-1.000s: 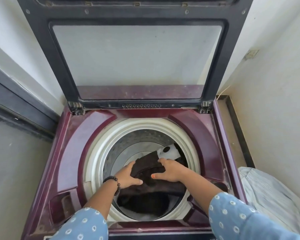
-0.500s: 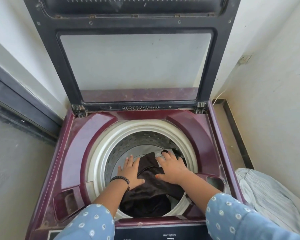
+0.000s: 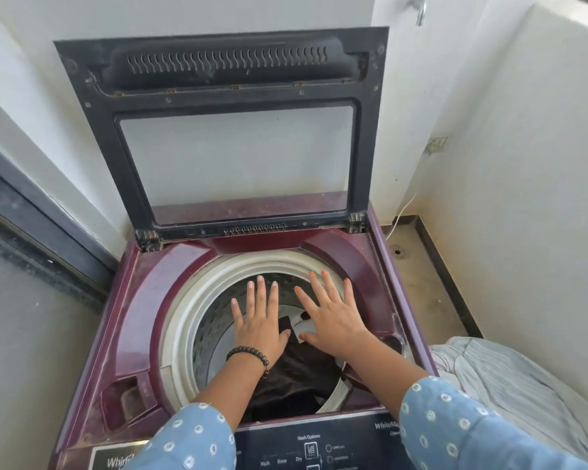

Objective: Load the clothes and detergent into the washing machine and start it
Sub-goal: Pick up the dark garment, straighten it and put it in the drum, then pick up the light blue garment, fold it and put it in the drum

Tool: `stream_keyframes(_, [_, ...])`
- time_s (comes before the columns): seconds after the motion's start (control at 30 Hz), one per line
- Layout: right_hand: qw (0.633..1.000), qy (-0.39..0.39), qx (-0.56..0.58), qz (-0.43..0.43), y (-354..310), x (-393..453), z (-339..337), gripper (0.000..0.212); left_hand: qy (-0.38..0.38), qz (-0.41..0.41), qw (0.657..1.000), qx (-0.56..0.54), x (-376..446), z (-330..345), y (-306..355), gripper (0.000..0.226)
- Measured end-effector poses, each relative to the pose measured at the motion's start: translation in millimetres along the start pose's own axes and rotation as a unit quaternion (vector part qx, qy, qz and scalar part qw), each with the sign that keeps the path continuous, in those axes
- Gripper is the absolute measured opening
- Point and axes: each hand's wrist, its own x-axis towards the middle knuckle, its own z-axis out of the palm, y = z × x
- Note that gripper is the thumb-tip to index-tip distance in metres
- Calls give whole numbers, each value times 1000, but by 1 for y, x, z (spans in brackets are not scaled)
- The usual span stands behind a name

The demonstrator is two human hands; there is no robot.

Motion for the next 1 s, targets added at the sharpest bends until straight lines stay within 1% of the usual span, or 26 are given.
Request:
stream_keyframes(0.13, [999,33,4,26,9,-9,-7,85,29,4,1000,-2,-8,-14,7,92])
stream_keyframes(0.3, [995,65,26,68,28,-20,-12,85,45,6,999,5,-13,-26,14,92])
stream_keyframes(0.47, [990,84,49,105,57,-42,-17,83,71,27,997,3,-11,-36,42,90])
stream_keyframes(0.77, [973,97,102,185,128,-94,-19,81,119,94,988,8,-3,-59,137,92])
stream_keyframes(1.0, [951,107,123,262,194,-148,5,78,108,169,979,28,1,-56,225,93])
